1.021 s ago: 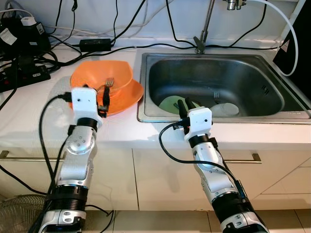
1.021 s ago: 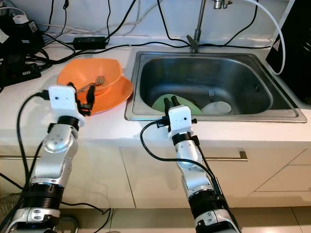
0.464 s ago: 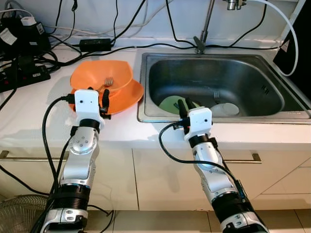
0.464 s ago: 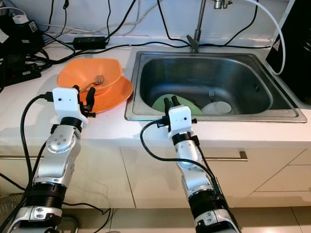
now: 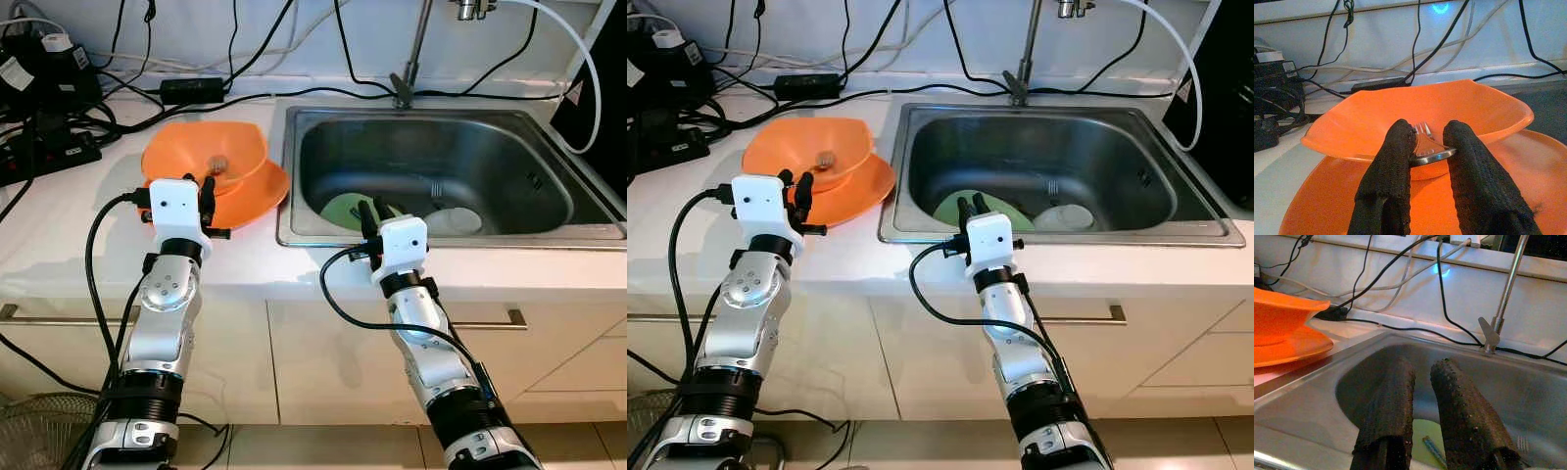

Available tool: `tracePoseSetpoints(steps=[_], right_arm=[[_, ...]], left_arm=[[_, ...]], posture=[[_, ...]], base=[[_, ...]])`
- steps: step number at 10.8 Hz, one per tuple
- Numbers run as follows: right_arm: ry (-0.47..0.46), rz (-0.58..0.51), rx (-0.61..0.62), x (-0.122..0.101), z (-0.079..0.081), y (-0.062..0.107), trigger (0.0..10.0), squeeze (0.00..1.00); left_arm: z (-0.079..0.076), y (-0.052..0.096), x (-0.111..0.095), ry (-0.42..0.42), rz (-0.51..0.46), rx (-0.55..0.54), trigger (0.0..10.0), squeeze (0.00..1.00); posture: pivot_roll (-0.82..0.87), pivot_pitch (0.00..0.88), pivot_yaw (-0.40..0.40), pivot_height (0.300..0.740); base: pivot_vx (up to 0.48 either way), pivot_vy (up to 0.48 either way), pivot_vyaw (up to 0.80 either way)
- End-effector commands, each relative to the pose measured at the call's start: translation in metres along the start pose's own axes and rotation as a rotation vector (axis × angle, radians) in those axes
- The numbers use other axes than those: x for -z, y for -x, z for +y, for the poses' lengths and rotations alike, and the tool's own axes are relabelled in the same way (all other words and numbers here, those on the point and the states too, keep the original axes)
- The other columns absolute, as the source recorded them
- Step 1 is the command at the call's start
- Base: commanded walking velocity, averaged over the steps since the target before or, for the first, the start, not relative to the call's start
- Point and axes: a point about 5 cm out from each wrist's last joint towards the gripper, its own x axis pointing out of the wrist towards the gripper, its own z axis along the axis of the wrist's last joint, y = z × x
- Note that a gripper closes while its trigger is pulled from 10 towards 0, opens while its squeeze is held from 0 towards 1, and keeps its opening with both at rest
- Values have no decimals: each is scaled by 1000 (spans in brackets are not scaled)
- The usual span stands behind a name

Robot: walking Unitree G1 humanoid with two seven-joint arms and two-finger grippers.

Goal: Kitchen organization

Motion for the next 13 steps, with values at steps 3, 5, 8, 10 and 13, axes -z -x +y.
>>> tracePoseSetpoints(steps=[3, 5, 8, 10, 13], right_arm=[[3, 35, 0, 5, 1, 1, 10000, 0], [2, 35, -1, 5, 1, 0, 10000, 0], [1, 34, -2, 5, 2, 0, 10000, 0], [2, 33, 1, 5, 2, -1, 10000, 0], [8, 35, 7, 5, 0, -2, 10000, 0]], left_arm=[[-1, -3, -8, 7, -40, -2, 0, 0], [0, -3, -13, 9, -66, -6, 0, 0], [-12, -8, -51, -19, -245, 58, 0, 0], [-22, -7, -69, -40, -327, 98, 4039, 0], [-63, 2, -92, 77, -392, 317, 10000, 0]], posture=[[131, 0, 8, 740], [133, 0, 8, 740], [134, 0, 8, 740], [133, 0, 7, 740], [134, 0, 10, 740]], base=[[0, 0, 0], [0, 0, 0], [0, 0, 0], [0, 0, 0], [0, 0, 0]])
